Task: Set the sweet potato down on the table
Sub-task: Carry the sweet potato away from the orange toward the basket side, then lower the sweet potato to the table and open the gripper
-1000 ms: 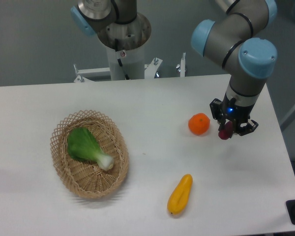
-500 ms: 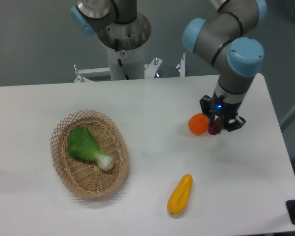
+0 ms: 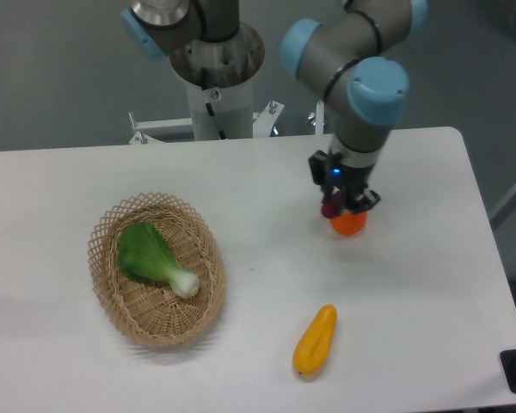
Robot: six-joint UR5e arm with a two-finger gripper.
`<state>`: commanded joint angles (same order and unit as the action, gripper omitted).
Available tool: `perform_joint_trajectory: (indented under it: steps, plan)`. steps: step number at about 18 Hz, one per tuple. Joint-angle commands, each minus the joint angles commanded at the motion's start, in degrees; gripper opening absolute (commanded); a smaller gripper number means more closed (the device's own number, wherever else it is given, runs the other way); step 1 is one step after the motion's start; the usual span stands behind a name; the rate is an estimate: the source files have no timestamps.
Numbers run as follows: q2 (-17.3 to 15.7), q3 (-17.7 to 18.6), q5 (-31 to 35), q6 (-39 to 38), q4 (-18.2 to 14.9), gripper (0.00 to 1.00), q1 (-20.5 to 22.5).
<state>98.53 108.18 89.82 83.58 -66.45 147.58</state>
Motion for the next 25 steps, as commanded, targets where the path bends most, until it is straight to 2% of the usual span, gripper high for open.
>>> perform_joint_trajectory:
  steps: [7,10,14,17,21,25]
  plan:
    - [-3.25,7.74,0.89,-0.35,0.09,0.13,-4.05]
    - [-3.17,9.67,0.89,-0.97,0.26,0.13,-5.72]
    - [-2.47,12.40,0.80,-1.93,3.60,0.14,-7.39]
    - [-1.59,12.93,0.62,-3.25,4.22,0.16,-7.92]
    - [-0.88,13.02,0.62,-3.08,4.22,0.27,-8.27]
    - [-0.10,12.67,0.62,-3.16,4.31,0.52,-8.36]
